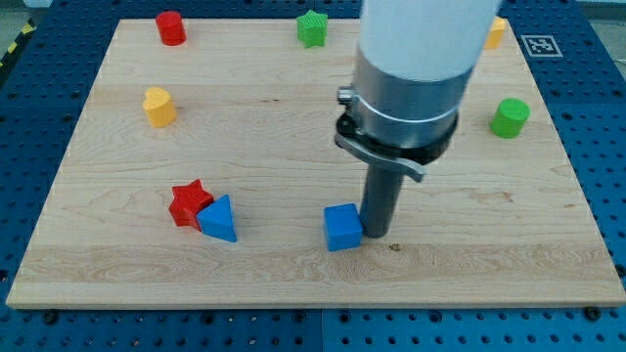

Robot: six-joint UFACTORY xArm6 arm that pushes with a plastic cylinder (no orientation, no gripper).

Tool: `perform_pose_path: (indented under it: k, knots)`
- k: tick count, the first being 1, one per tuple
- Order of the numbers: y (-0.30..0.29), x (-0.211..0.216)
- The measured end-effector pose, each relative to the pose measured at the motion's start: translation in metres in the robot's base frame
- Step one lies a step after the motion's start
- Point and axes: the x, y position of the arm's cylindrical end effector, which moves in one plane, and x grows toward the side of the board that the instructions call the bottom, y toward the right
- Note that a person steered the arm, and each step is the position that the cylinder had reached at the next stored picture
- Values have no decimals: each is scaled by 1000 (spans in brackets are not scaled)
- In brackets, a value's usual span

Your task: Move your arm towards blue cube and blue triangle

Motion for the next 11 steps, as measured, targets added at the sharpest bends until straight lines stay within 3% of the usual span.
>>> perform_pose_path:
  k: [6, 9, 11]
  knots:
    - [-63, 15]
    - [-90, 54]
    - [-84, 50]
